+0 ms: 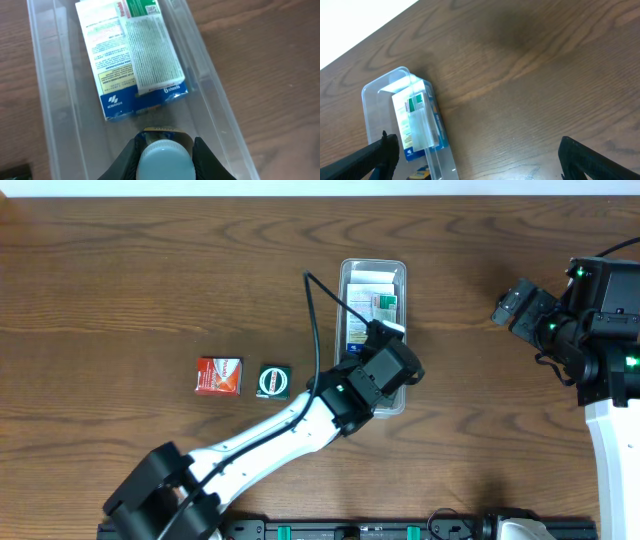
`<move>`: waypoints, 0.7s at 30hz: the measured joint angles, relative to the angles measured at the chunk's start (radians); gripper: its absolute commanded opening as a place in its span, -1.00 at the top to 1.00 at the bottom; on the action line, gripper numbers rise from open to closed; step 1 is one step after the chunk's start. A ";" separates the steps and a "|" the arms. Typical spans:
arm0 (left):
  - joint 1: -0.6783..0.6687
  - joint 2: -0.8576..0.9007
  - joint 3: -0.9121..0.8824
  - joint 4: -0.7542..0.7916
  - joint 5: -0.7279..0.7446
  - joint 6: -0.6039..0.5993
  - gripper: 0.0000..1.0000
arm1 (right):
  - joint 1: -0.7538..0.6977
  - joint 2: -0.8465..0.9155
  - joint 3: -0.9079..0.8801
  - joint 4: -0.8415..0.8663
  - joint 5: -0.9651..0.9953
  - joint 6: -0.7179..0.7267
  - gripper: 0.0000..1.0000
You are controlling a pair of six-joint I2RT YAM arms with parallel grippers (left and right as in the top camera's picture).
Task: Pack container
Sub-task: 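Carry the bottle with left gripper and lower it into the container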
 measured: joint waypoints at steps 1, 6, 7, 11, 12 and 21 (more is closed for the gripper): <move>0.000 0.011 0.000 0.001 -0.003 -0.006 0.63 | 0.000 0.000 0.000 0.000 0.000 0.000 -0.98; 0.000 0.061 0.007 0.045 -0.030 -0.030 0.63 | 0.000 0.000 0.000 0.000 0.000 0.000 -0.99; 0.001 0.066 0.007 0.057 -0.035 -0.031 0.63 | 0.000 0.000 0.000 0.000 0.000 0.000 -0.99; 0.001 0.083 0.007 0.116 -0.055 -0.032 0.63 | 0.000 0.000 0.000 0.000 0.000 0.000 -0.99; 0.001 0.085 0.007 0.127 -0.058 -0.032 0.63 | 0.000 0.000 0.000 0.000 0.000 0.000 -0.99; 0.001 0.096 0.007 0.168 -0.073 -0.026 0.08 | 0.000 0.000 0.000 0.000 0.000 0.000 -0.98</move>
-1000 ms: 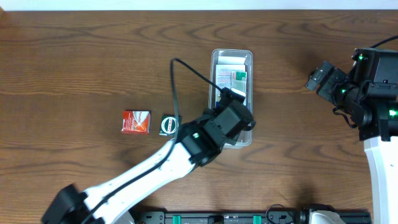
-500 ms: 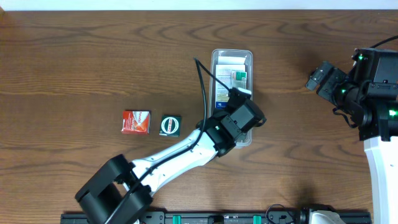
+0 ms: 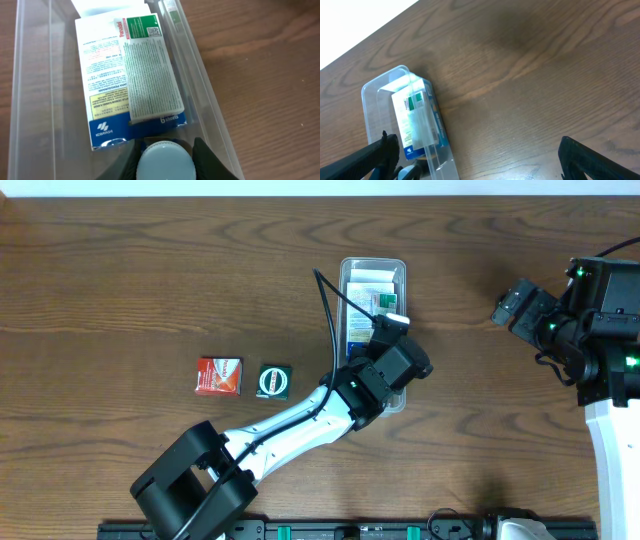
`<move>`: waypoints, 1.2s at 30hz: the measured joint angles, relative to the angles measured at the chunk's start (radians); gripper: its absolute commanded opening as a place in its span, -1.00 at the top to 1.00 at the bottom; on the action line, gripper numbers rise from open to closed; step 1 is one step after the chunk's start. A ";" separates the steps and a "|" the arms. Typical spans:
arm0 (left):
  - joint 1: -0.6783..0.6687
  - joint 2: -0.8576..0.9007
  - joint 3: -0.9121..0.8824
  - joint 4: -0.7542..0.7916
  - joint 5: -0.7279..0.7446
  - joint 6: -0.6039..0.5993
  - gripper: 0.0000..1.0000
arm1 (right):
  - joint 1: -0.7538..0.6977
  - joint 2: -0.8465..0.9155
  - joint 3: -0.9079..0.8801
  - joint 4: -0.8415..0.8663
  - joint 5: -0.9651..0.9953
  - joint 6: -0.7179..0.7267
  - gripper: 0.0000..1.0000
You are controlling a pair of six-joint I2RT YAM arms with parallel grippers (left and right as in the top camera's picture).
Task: Pack container
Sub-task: 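Carry the bottle with left gripper and lower it into the container, then release the bottle and move left gripper to the red box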
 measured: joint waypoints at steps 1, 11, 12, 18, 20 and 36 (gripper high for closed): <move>0.000 0.000 0.000 0.005 -0.004 0.000 -0.11 | 0.000 0.000 0.000 0.000 0.000 0.000 -0.98; 0.000 -0.007 0.000 0.007 -0.015 -0.002 -0.44 | 0.000 0.000 0.000 0.000 0.000 0.000 -0.99; 0.000 -0.016 0.000 0.006 -0.015 -0.002 -0.44 | 0.000 0.000 0.000 0.000 0.000 0.000 -0.98; 0.000 -0.148 0.000 -0.035 -0.015 -0.002 -0.43 | 0.000 0.000 0.000 0.000 0.000 0.000 -0.98; 0.002 -0.216 0.000 -0.080 -0.017 -0.002 -0.48 | 0.000 0.000 0.000 0.000 0.000 0.000 -0.99; 0.510 -0.475 0.000 -0.774 0.020 -0.039 -0.93 | 0.000 0.000 0.000 0.000 0.000 0.000 -0.98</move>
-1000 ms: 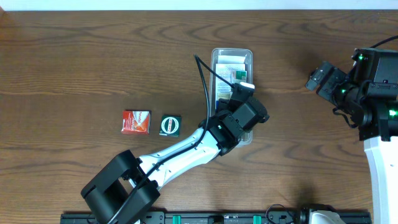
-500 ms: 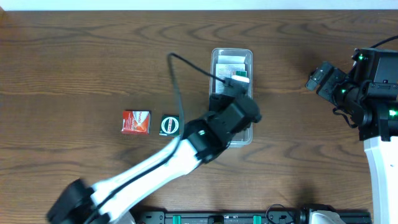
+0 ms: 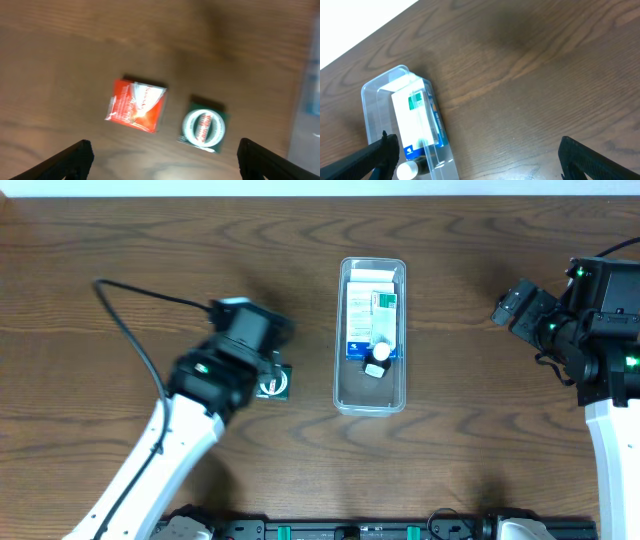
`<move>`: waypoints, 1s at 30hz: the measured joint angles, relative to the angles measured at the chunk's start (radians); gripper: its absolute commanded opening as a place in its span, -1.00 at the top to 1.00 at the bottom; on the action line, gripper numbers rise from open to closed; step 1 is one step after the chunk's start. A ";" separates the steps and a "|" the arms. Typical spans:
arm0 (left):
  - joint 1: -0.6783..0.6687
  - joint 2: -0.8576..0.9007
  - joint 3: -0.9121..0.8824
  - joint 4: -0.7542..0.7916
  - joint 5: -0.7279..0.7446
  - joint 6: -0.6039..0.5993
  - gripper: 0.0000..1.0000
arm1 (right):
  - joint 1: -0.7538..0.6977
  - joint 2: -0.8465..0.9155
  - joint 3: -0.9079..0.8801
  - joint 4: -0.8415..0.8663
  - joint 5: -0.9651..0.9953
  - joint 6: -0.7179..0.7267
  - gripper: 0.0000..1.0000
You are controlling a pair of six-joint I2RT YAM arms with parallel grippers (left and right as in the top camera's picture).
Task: Pack container
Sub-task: 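Release the bottle and move left gripper to the red box, then grasp the red-and-white medicine box with left gripper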
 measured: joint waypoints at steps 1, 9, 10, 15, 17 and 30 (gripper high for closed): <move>0.053 0.012 0.000 -0.007 0.036 0.024 -0.96 | 0.000 0.000 0.000 0.000 0.000 0.000 -0.98; 0.336 0.179 0.000 -0.019 0.260 0.193 -0.96 | 0.000 0.000 0.000 0.000 0.000 0.000 -0.98; 0.360 0.204 0.000 -0.019 0.280 0.216 -0.96 | 0.000 0.000 0.000 0.000 0.000 0.000 -0.98; 0.419 0.331 0.000 -0.019 0.400 0.312 -0.96 | 0.000 0.000 0.000 0.000 0.000 0.000 -0.98; 0.418 0.368 0.000 -0.014 0.426 0.336 -0.96 | 0.000 0.000 0.000 0.000 0.000 0.000 -0.98; 0.418 0.516 0.000 0.092 0.364 0.375 -0.96 | 0.000 0.000 0.000 0.000 0.000 0.000 -0.99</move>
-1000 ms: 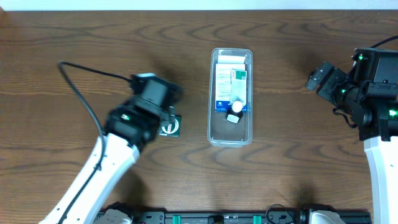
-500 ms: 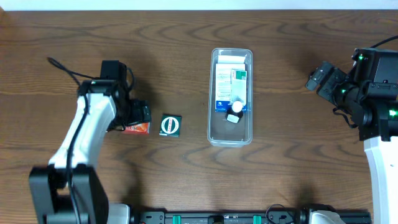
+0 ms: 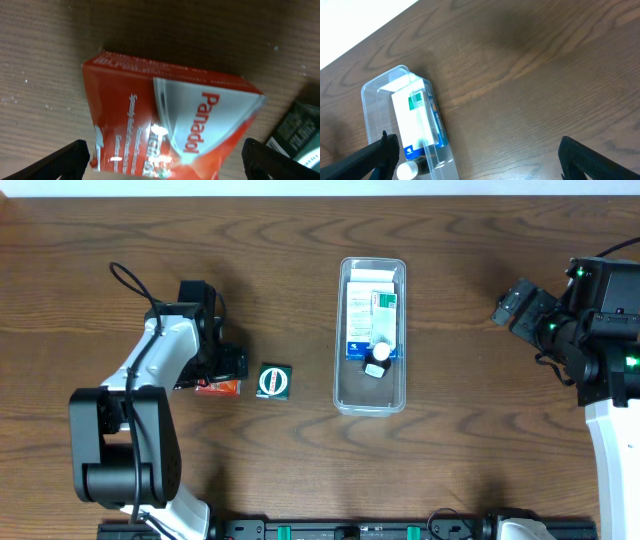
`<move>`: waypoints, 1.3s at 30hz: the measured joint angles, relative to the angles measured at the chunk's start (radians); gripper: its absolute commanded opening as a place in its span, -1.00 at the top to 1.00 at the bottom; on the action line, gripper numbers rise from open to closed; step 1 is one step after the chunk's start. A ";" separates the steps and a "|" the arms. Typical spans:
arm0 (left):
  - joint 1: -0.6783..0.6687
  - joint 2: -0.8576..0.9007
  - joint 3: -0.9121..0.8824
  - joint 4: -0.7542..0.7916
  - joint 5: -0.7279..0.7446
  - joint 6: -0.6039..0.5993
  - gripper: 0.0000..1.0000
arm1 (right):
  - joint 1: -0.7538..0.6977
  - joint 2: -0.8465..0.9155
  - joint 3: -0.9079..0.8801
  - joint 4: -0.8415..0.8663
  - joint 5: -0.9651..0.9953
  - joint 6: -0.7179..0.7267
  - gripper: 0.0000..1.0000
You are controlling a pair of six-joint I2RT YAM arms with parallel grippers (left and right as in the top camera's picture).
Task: Pack container
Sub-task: 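Grasp the red-and-white medicine box with left gripper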
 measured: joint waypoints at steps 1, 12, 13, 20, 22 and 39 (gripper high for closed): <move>0.000 0.005 0.000 0.007 -0.003 0.000 -0.96 | 0.000 0.000 0.000 0.000 0.000 0.000 -0.99; 0.000 0.064 0.000 0.058 -0.017 0.009 -0.78 | 0.000 0.000 0.000 0.000 0.000 0.000 -0.99; 0.000 0.069 0.000 0.058 -0.018 0.013 -0.72 | 0.000 0.000 0.000 0.000 0.000 0.000 -0.99; 0.000 0.068 0.002 0.027 -0.021 0.014 -0.47 | 0.000 0.000 0.000 0.000 0.000 0.000 -0.99; 0.000 0.064 0.002 0.003 -0.021 0.014 -0.47 | 0.000 0.000 0.000 0.000 0.000 0.000 -0.99; -0.272 -0.394 0.102 -0.140 0.029 -0.117 -0.48 | 0.000 0.000 0.000 0.000 0.000 0.000 -0.98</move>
